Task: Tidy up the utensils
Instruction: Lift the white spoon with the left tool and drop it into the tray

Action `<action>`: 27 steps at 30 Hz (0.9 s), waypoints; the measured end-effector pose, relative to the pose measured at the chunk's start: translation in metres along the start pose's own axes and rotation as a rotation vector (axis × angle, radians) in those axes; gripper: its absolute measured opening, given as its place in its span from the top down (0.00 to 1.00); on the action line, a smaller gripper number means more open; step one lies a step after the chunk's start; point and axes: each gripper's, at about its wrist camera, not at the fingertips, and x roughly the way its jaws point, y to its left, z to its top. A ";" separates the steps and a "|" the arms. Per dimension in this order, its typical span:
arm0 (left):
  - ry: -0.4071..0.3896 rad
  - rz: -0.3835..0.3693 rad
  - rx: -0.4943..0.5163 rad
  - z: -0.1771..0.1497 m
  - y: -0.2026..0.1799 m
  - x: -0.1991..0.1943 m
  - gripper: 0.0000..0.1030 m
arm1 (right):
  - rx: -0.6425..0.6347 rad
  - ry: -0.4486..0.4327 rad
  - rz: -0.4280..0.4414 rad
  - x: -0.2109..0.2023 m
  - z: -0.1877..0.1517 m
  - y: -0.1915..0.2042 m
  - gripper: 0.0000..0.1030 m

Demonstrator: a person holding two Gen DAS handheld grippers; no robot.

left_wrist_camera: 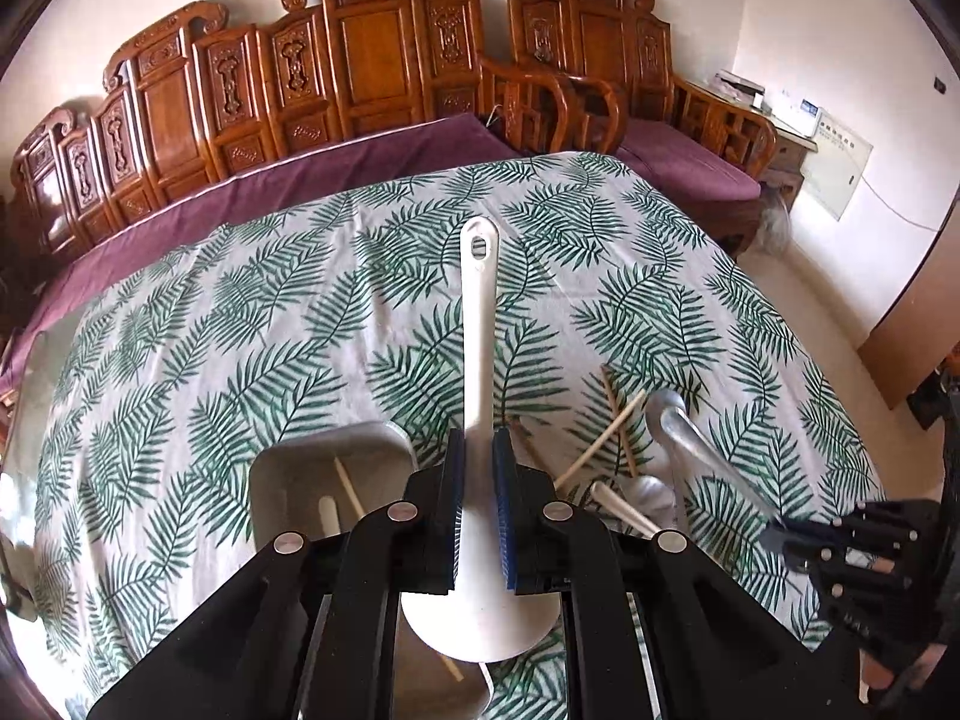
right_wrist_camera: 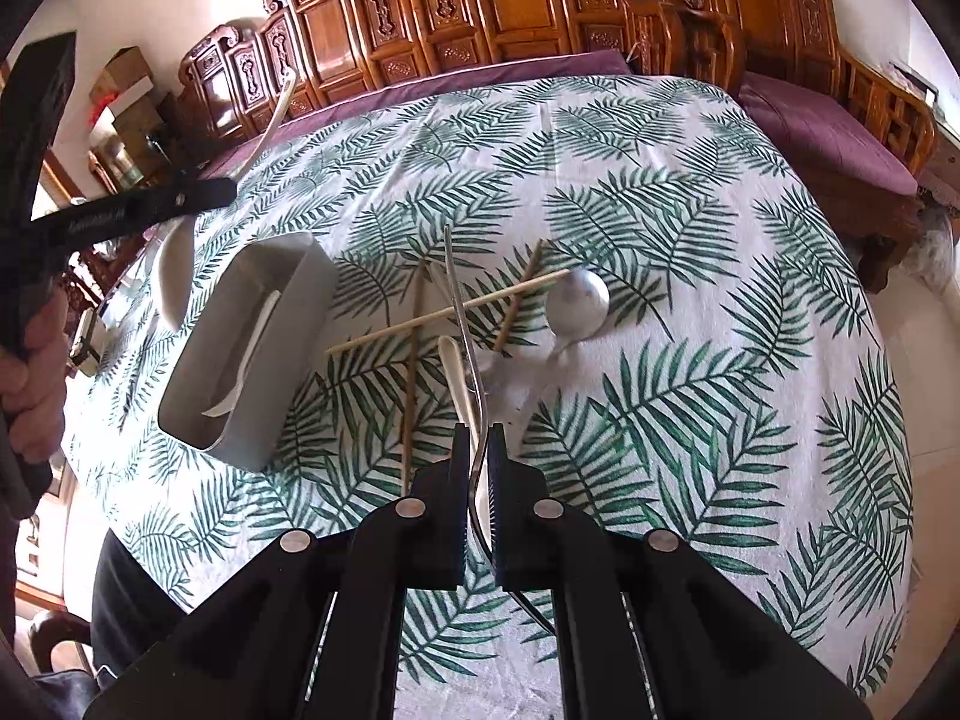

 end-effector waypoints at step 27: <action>0.127 0.036 -0.091 -0.078 0.082 0.024 0.91 | -0.127 0.037 0.048 0.027 0.024 0.094 0.93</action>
